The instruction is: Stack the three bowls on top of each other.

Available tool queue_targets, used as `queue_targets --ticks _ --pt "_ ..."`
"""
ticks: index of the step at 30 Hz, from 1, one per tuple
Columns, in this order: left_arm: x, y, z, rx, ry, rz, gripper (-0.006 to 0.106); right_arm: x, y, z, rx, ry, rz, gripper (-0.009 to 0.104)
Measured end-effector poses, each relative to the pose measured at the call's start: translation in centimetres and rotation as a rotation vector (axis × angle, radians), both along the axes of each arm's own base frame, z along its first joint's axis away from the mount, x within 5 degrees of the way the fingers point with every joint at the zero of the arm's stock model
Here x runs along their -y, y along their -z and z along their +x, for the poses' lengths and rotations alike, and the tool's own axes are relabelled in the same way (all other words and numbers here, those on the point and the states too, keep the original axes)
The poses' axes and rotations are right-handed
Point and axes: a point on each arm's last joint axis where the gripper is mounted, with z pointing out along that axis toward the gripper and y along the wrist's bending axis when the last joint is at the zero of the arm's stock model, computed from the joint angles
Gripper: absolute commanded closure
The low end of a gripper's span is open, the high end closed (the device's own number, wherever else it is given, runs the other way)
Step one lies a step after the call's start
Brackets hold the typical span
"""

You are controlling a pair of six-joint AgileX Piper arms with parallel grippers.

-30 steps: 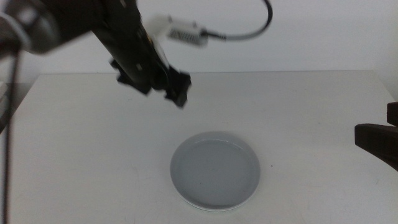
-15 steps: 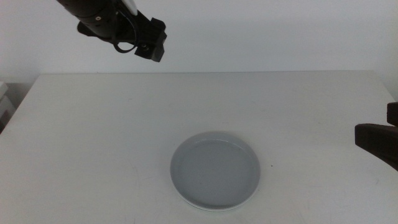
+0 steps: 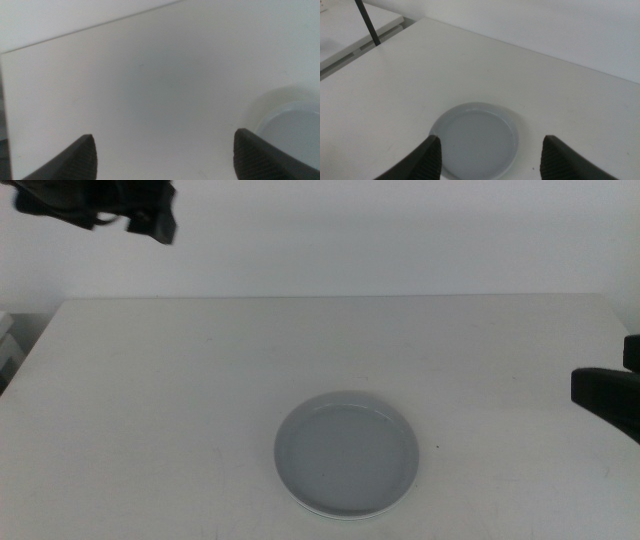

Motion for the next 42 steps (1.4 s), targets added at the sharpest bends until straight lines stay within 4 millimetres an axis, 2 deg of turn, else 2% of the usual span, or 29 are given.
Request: queue_targets --ticks 6,14,19,22,26,30,34,42 --pt "-1.2 -1.8 -1.8 0.040 -0.024 -0.010 -0.005 -0.1 -0.7 0.8 -0.011 0.067 0.108 0.044" --pt "-2.1 -3.7 -4.8 0.059 -0.031 -0.013 -0.005 0.1 -4.6 5.3 -0.049 0.225 0.109 0.044" --pt "-2.7 -5.1 -7.0 0.109 -0.034 -0.021 -0.005 1.9 -6.2 8.3 -0.099 0.343 0.049 0.044" --pt "-2.9 -5.0 -8.0 0.113 -0.034 -0.021 -0.005 3.5 -6.4 8.9 -0.123 0.394 0.012 0.044" --pt "-3.2 -3.5 -9.1 0.100 -0.032 -0.017 -0.005 4.6 -6.3 8.4 -0.126 0.411 -0.007 0.044" --pt "-3.7 -1.9 -11.3 0.181 -0.025 -0.034 -0.005 4.6 -5.5 6.8 -0.093 0.406 -0.016 0.044" --pt "-4.2 1.1 -13.6 0.256 -0.014 -0.062 -0.005 4.9 -3.3 4.5 -0.053 0.426 -0.020 0.044" --pt "-4.7 8.5 -16.8 0.431 0.002 -0.133 -0.005 5.4 3.1 0.1 0.056 0.444 -0.080 0.044"
